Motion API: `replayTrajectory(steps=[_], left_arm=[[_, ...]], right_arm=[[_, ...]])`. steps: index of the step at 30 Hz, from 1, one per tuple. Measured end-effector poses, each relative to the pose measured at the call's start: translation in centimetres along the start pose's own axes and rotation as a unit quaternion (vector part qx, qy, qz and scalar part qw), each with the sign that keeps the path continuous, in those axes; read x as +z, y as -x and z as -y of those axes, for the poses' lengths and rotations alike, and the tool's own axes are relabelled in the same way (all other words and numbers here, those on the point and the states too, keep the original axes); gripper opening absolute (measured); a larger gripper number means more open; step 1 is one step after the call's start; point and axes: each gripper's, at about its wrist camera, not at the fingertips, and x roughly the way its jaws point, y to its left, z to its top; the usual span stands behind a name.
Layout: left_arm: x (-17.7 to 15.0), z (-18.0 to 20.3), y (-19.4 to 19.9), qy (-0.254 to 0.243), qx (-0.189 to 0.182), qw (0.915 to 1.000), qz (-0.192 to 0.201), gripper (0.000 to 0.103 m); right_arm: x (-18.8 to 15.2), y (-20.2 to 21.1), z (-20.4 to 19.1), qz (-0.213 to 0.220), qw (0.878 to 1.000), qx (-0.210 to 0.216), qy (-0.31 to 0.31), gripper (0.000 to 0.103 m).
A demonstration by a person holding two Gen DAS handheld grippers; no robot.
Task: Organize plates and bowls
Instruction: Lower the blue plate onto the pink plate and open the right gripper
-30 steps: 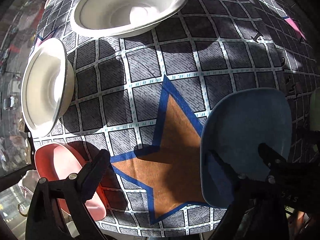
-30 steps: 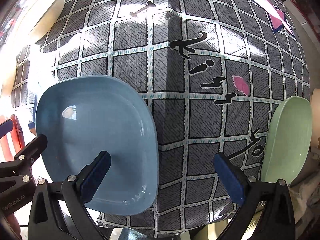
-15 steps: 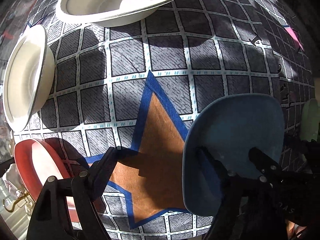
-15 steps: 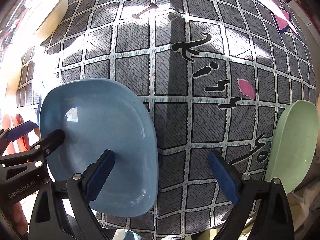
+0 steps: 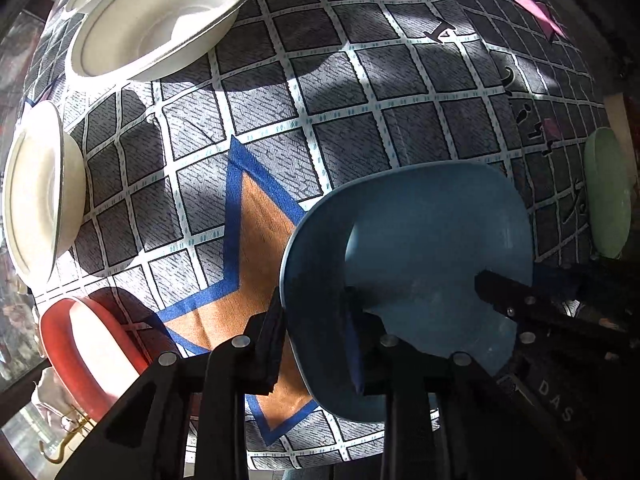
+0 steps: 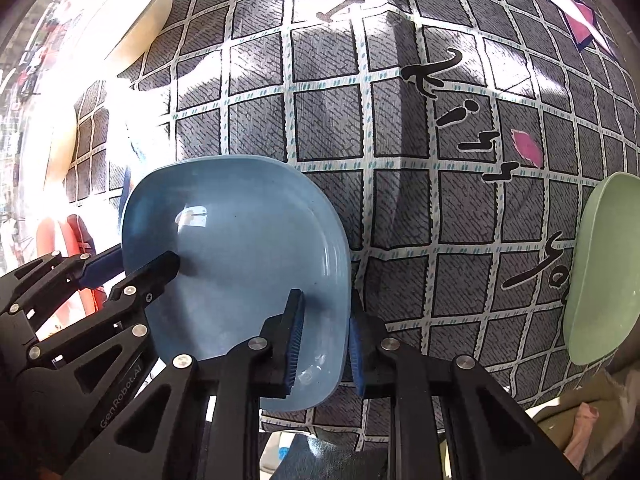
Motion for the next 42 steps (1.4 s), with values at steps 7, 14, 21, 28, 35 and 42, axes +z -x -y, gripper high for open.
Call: replayTrajectory(steps=[7, 14, 21, 28, 35, 42], left_arm=[[-3.7, -1.5, -0.2, -0.023, 0.02, 0.9995, -0.004, 0.029], [-6.1, -4.0, 1.1, -0.007, 0.021, 0.9997, 0.004, 0.029], [-7.2, -5.2, 3.6, 0.002, 0.028, 0.9993, 0.027, 0.029], [-8.8, -8.3, 6.1, 0.042, 0.033, 0.9974, 0.049, 0.029], [-10.1, -13.7, 8.1, 0.089, 0.047, 0.994, 0.043, 0.029], [-11.3, -19.1, 9.2, 0.142, 0.06, 0.9876, 0.029, 0.029]], right_arm=[[-0.5, 0.1, -2.2, -0.022, 1.0, 0.019, 0.012, 0.024], [0.8, 1.3, -4.4, -0.02, 0.999, 0.01, 0.04, 0.024], [4.4, 3.9, -10.9, -0.005, 0.998, 0.0, 0.065, 0.024], [6.2, 5.9, -16.1, 0.005, 0.995, 0.007, 0.097, 0.024], [7.8, 5.9, -23.5, -0.005, 0.988, 0.014, 0.151, 0.024], [8.0, 2.3, -29.8, -0.036, 0.978, 0.031, 0.205, 0.024]])
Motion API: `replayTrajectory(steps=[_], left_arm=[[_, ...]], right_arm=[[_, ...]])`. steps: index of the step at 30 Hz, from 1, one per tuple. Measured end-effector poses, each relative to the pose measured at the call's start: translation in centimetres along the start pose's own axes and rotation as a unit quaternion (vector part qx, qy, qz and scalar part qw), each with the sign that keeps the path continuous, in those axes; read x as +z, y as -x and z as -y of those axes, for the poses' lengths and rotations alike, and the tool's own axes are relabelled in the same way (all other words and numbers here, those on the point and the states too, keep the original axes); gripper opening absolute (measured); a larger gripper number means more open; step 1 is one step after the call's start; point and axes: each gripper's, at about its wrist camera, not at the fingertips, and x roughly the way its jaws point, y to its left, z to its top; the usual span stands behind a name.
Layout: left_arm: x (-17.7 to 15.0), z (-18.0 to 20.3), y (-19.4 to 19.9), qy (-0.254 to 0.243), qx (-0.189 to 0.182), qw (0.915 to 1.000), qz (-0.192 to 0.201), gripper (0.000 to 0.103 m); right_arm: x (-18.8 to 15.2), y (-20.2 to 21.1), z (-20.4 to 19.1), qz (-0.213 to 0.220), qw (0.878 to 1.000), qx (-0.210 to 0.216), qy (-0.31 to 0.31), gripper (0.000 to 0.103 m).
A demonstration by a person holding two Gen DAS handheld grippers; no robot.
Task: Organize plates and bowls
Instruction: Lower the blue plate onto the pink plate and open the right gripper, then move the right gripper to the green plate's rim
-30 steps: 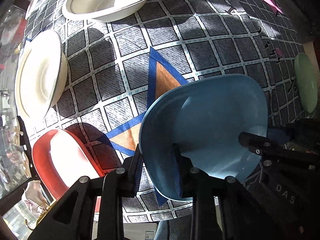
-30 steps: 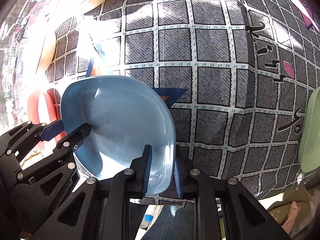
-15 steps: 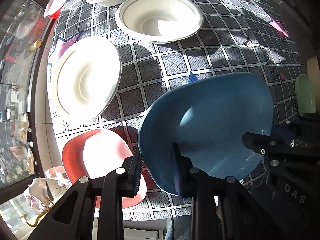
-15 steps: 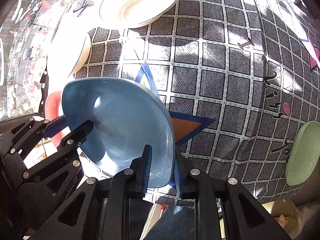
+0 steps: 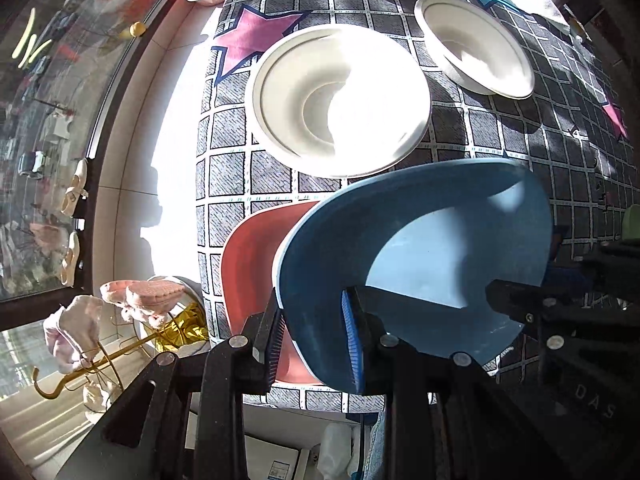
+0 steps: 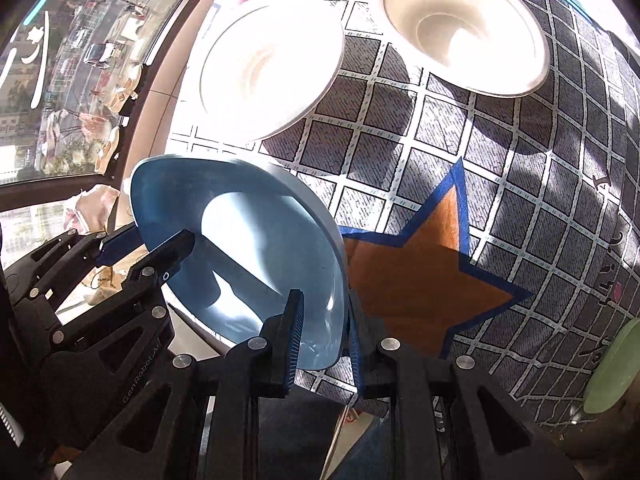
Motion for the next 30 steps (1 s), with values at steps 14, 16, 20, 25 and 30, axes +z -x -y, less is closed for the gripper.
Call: replayTrajectory(steps=[14, 16, 20, 25, 30], left_arm=[[-0.3, -5.3, -2.0, 0.084, 0.018, 0.9963, 0.0, 0.078], [-0.3, -4.4, -1.8, 0.072, 0.017, 0.9972, -0.002, 0.079], [0.1, -1.8, -0.8, 0.04, 0.0, 0.9992, 0.004, 0.079], [1.3, 1.9, 0.4, -0.011, -0.015, 0.9997, 0.017, 0.079], [2.4, 6.2, 1.4, -0.082, -0.002, 0.9963, 0.026, 0.079]], right_arm=[[0.3, -4.2, 0.1, 0.005, 1.0, -0.001, 0.011, 0.09], [-1.1, -3.2, 3.0, 0.007, 1.0, -0.014, -0.016, 0.091], [-3.5, -2.1, 9.0, 0.021, 0.995, -0.039, -0.091, 0.091], [-7.2, -0.6, 16.1, 0.052, 0.978, -0.082, -0.186, 0.091], [-10.9, 1.5, 24.0, 0.078, 0.945, -0.148, -0.282, 0.091]])
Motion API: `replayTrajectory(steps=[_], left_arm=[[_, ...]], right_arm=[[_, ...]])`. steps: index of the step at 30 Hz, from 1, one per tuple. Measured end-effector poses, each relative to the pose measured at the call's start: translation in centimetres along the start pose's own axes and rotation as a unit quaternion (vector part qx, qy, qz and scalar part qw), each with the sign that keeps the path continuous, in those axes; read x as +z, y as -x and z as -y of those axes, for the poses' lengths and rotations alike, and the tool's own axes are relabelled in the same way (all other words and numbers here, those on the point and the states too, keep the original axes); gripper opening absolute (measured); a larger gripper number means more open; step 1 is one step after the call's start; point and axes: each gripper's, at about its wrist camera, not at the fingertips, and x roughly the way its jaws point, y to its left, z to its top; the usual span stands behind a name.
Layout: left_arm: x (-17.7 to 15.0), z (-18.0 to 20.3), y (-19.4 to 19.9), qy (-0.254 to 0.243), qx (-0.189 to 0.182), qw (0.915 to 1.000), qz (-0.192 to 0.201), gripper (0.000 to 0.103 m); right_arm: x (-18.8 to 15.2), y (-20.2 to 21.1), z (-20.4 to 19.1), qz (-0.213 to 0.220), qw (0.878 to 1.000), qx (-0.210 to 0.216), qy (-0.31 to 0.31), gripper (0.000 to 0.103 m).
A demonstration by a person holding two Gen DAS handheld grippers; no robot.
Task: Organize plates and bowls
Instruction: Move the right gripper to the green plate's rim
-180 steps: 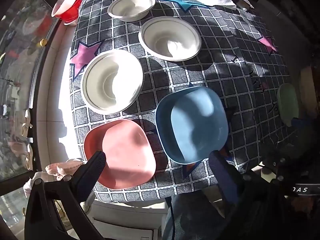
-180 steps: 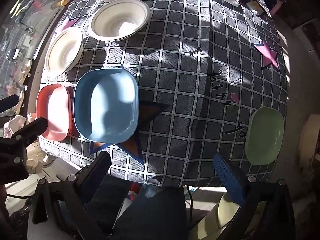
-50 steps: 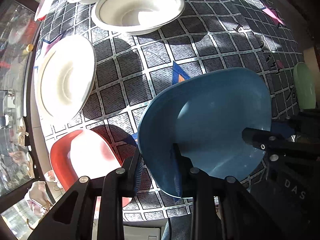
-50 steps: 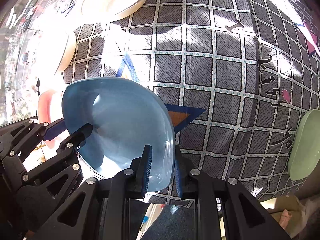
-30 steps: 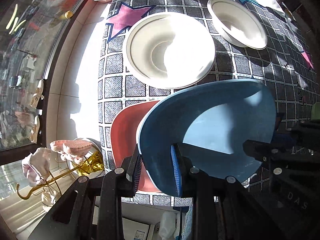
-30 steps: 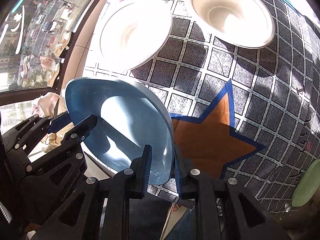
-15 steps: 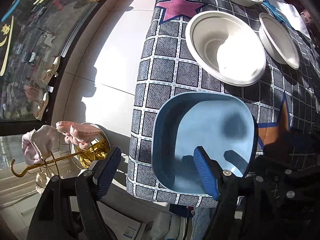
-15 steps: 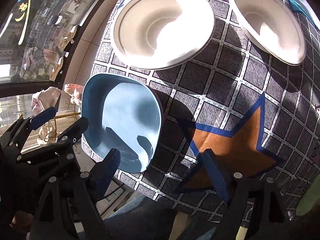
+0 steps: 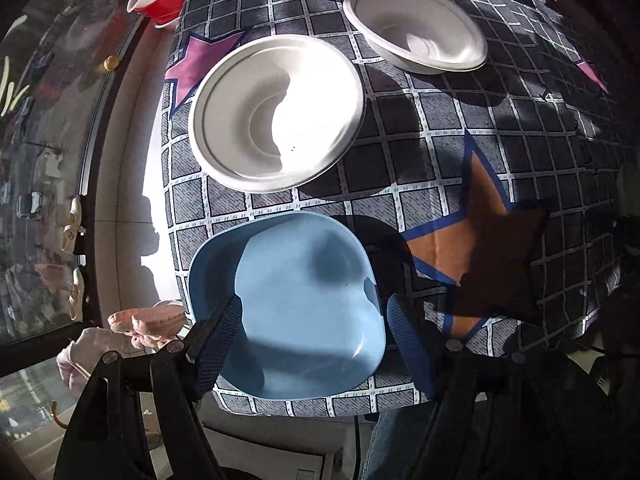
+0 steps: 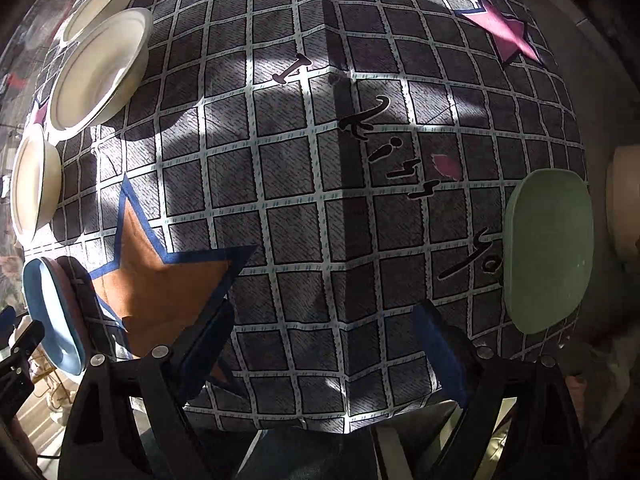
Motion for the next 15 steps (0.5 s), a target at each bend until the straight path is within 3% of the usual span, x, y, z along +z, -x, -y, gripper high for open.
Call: replayTrajectory(steps=[7, 12, 15], left_arm=[[1.7, 1.9, 0.5, -0.026, 0.014, 0.9996, -0.003, 0.079], [1.9, 2.6, 0.7, -0.039, 0.028, 0.9988, -0.009, 0.079], [2.1, 3.3, 0.8, -0.041, 0.029, 0.9986, -0.014, 0.079]], right_arm=[[1.4, -2.1, 9.2, -0.011, 0.997, -0.031, -0.077, 0.091], [2.1, -3.2, 11.8, -0.032, 0.998, 0.009, -0.046, 0.091], [1.8, -2.9, 7.8, -0.028, 0.998, 0.064, -0.01, 0.092]])
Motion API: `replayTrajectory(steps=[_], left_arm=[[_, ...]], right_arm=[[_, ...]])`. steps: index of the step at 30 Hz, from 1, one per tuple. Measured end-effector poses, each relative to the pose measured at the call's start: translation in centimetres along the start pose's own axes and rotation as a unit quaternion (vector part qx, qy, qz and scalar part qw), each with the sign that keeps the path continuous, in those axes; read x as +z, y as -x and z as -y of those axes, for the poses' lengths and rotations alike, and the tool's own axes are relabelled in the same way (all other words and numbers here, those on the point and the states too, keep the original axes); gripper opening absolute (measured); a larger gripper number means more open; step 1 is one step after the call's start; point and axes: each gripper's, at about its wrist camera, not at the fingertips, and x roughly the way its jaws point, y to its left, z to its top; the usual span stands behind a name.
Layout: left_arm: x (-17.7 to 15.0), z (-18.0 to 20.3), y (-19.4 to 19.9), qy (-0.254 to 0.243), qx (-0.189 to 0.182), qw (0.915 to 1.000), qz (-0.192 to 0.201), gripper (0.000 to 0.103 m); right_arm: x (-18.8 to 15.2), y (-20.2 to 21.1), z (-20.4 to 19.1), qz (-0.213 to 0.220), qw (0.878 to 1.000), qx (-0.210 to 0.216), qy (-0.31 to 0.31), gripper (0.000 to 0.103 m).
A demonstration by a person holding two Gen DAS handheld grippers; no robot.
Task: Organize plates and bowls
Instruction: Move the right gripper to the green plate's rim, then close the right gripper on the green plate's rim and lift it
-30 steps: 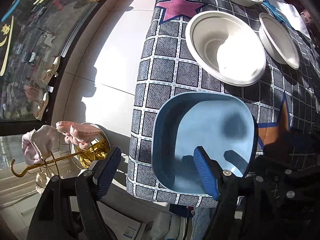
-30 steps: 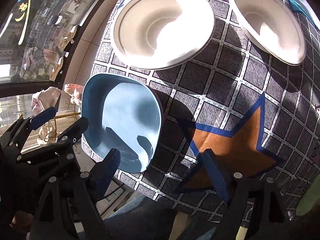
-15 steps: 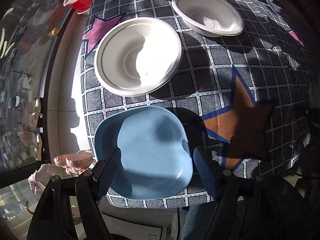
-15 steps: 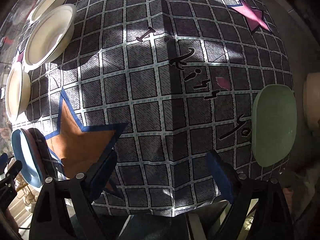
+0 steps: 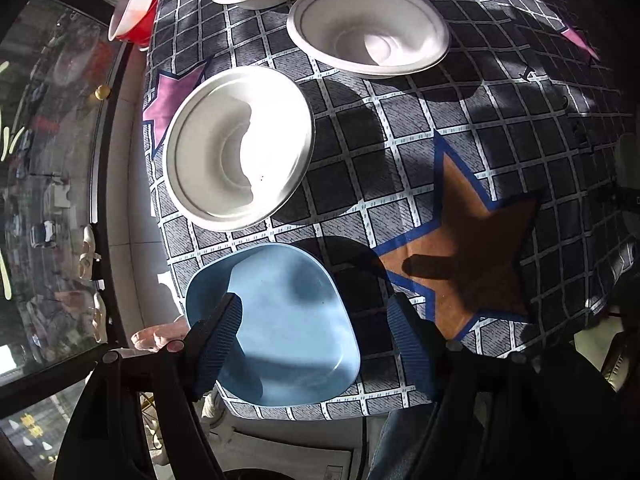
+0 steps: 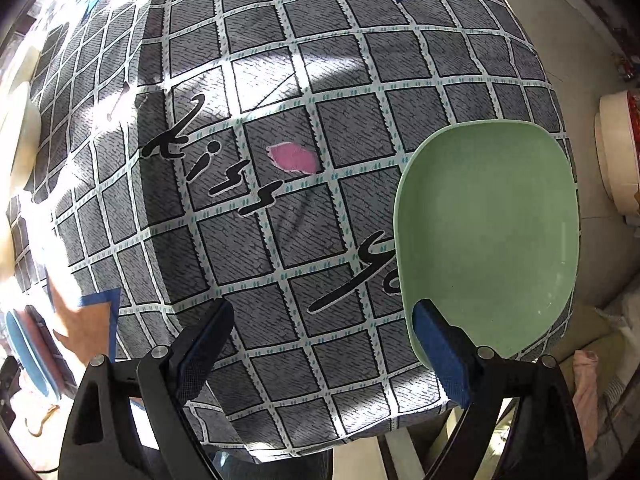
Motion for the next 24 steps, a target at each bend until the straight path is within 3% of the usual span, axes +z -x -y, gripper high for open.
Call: replayTrajectory(steps=[2, 4, 8, 13, 16, 21, 24], left_arm=[[0.4, 0.5, 0.0, -0.001, -0.006, 1.0, -0.005, 0.079], [1.0, 1.5, 0.1, -0.009, -0.01, 0.9999, -0.005, 0.079], [2.6, 4.4, 0.5, -0.036, -0.02, 0.9992, 0.003, 0.079], [5.0, 10.2, 1.4, -0.091, -0.039, 0.995, 0.014, 0.079], [6.1, 14.4, 2.0, -0.133, -0.051, 0.9897, 0.018, 0.079], [7.7, 21.2, 2.9, -0.208, -0.057, 0.9757, 0.039, 0.079], [8.8, 24.0, 2.9, -0.229, -0.059, 0.9705, 0.045, 0.079]], right_arm=[[-0.4, 0.7, -2.3, 0.006, 0.997, 0.062, 0.033, 0.092], [-1.0, 1.7, -4.1, 0.017, 0.994, 0.089, 0.068, 0.092], [-2.0, 2.7, -4.3, 0.039, 0.995, 0.047, 0.079, 0.092], [-3.1, 3.0, 3.2, 0.053, 0.999, -0.003, -0.009, 0.092], [-4.2, 2.3, 7.3, 0.04, 0.997, -0.029, -0.06, 0.092], [-6.1, 1.2, 12.5, 0.017, 0.989, 0.002, -0.144, 0.092], [-6.1, 0.6, 16.1, 0.008, 0.984, 0.025, -0.178, 0.092]])
